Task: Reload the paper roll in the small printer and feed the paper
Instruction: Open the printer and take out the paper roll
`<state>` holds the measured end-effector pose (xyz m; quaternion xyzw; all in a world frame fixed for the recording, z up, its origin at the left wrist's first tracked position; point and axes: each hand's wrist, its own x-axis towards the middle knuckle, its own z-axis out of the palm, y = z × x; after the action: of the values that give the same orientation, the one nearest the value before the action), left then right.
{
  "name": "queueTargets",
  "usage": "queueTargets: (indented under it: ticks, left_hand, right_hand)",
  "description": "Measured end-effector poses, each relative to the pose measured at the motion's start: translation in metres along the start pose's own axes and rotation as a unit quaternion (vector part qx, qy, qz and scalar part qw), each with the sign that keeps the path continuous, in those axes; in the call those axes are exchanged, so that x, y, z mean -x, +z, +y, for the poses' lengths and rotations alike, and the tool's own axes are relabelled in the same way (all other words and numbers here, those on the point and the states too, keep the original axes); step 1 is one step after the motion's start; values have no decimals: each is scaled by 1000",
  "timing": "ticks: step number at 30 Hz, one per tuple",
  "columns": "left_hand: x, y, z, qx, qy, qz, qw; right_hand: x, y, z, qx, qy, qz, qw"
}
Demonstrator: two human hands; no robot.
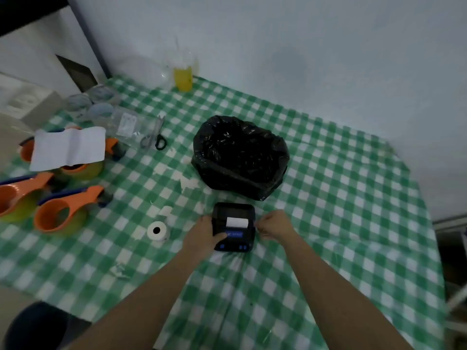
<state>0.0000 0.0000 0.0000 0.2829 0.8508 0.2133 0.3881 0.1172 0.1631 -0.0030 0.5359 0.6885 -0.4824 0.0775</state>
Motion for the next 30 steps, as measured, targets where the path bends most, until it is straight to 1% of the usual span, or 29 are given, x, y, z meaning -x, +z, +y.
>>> queueTargets:
  ticks: [1,3,6,10,12,14,16,19,23,26,28,30]
  left_hand:
    - [0,0,0,12,-10,7,1000]
    - [-1,1,-2,33,-32,24,999]
    - [-4,4,-4,44,-44,33,997]
    - [-3,4,-4,15,-40,34,999]
    - [-3,2,-2,-9,-39,32,999]
    - [-2,0,-1,-28,-43,29,998]
    - [-3,0,-2,-37,-47,25,998]
    - [-1,0,-2,-51,-43,29,997]
    - [3,5,-4,-47,-27,46,997]
    - [5,6,-5,-14,-10,27,999]
    - [7,2,-6,-4,-2,18,1000]
    - [9,-6,-7,-1,11,31,999]
  right_hand:
    - [-3,-2,-2,11,2,-16,1000]
    - [-2,-5,-9,47,18,-19,999]
    - [-2,-3,-13,67,28,-13,997]
    - [3,-5,-14,38,33,-22,998]
    - [10,-5,-16,65,9,-4,998]
    - [19,0,-13,103,-37,42,993]
    - [31,10,-7,104,-81,87,987]
    - [32,28,-3,97,-136,108,980]
    - [22,50,-11,116,-120,135,977]
    - [18,57,-14,108,-112,146,977]
    - [21,52,-16,93,-129,140,977]
    - [29,42,-20,56,-166,124,977]
